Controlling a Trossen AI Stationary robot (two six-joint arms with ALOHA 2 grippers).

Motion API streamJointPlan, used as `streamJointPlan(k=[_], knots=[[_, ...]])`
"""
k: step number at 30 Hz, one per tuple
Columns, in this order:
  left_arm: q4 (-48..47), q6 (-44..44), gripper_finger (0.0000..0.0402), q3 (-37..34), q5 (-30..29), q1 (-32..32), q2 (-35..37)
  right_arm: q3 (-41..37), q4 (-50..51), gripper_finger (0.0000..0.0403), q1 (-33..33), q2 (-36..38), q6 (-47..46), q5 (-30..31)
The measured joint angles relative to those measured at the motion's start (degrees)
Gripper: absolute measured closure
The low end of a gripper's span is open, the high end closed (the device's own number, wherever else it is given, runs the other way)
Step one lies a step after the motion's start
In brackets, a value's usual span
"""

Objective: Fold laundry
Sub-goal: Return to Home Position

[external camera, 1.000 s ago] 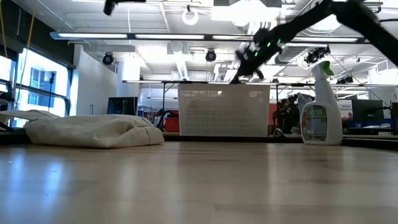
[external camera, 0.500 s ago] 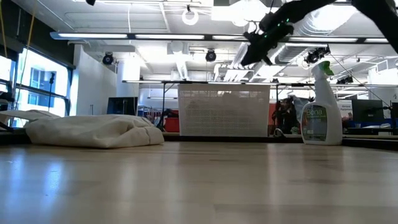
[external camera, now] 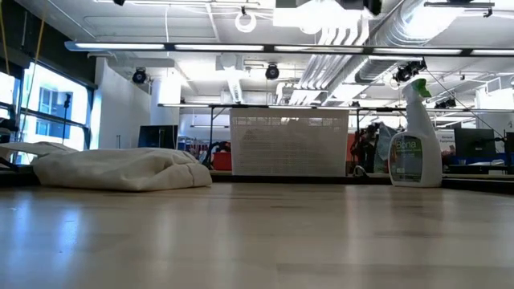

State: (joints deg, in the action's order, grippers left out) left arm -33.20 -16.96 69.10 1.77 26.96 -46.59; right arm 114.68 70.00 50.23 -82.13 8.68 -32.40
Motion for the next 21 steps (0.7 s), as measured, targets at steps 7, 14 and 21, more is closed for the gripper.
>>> streamJointPlan(k=[7, 14, 21], knots=[[1.6, -0.3, 0.0293, 0.0, -0.1, -1.6, 0.0, -37.0, -33.7, 0.0402, -13.8, 27.2, -23.4, 2.7], [3.7, 0.7, 0.0293, 0.0, -0.3, -1.9, -0.1, -72.7, -75.5, 0.0402, -28.9, 44.8, -44.0, 7.2], [3.6, 1.1, 0.0293, 0.0, -7.7, -1.9, -0.2, -90.2, -95.3, 0.0403, -43.6, 50.0, -47.3, 10.5]])
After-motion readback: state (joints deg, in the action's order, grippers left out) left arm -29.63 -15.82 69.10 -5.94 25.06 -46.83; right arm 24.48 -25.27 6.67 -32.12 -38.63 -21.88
